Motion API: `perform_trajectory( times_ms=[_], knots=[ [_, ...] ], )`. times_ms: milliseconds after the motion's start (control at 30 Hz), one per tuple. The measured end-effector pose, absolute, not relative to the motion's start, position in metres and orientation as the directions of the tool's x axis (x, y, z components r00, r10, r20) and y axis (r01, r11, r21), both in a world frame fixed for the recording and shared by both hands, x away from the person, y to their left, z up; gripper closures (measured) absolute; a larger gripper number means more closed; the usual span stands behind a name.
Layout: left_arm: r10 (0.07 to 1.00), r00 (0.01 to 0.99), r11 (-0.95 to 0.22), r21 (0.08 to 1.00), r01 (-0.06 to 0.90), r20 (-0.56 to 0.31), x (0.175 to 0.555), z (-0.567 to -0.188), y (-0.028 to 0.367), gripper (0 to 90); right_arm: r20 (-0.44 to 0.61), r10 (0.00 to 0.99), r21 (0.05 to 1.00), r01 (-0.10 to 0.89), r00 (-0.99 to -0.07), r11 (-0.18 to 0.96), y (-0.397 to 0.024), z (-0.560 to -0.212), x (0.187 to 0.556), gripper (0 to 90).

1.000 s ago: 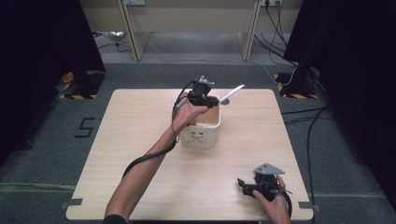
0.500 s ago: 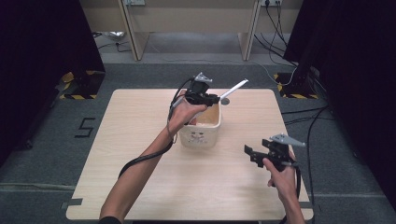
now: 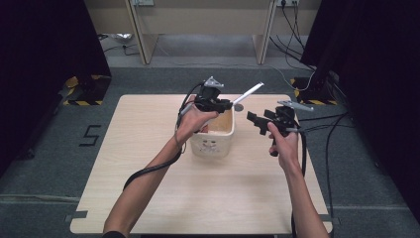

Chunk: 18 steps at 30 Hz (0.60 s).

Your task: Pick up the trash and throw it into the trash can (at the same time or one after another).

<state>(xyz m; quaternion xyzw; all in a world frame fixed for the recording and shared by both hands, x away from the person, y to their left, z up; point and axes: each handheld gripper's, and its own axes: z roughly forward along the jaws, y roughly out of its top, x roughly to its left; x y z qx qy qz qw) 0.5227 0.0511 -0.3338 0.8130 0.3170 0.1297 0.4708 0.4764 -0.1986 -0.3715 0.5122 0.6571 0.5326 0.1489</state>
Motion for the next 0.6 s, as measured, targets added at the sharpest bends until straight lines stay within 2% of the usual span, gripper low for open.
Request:
perform_trajectory(
  times_ms=[200, 433, 600],
  knots=[
    [0.635, 0.767, -0.353, 0.848, 0.395, -0.093, 0.523, -0.335, 0.051, 78.9, 0.387, 0.818, 0.849, 0.510, -0.426, -0.137, -0.180, -0.365, 0.498, 19.9],
    [0.634, 0.767, -0.344, 0.851, 0.396, -0.101, 0.524, -0.336, 0.049, 78.9, 0.494, 0.765, 0.816, 0.524, -0.412, -0.245, -0.167, -0.369, 0.518, 19.9],
    [0.635, 0.766, -0.341, 0.853, 0.395, -0.101, 0.524, -0.336, 0.049, 78.8, 0.538, 0.736, 0.794, 0.540, -0.411, -0.279, -0.156, -0.371, 0.527, 28.6]
  ],
)
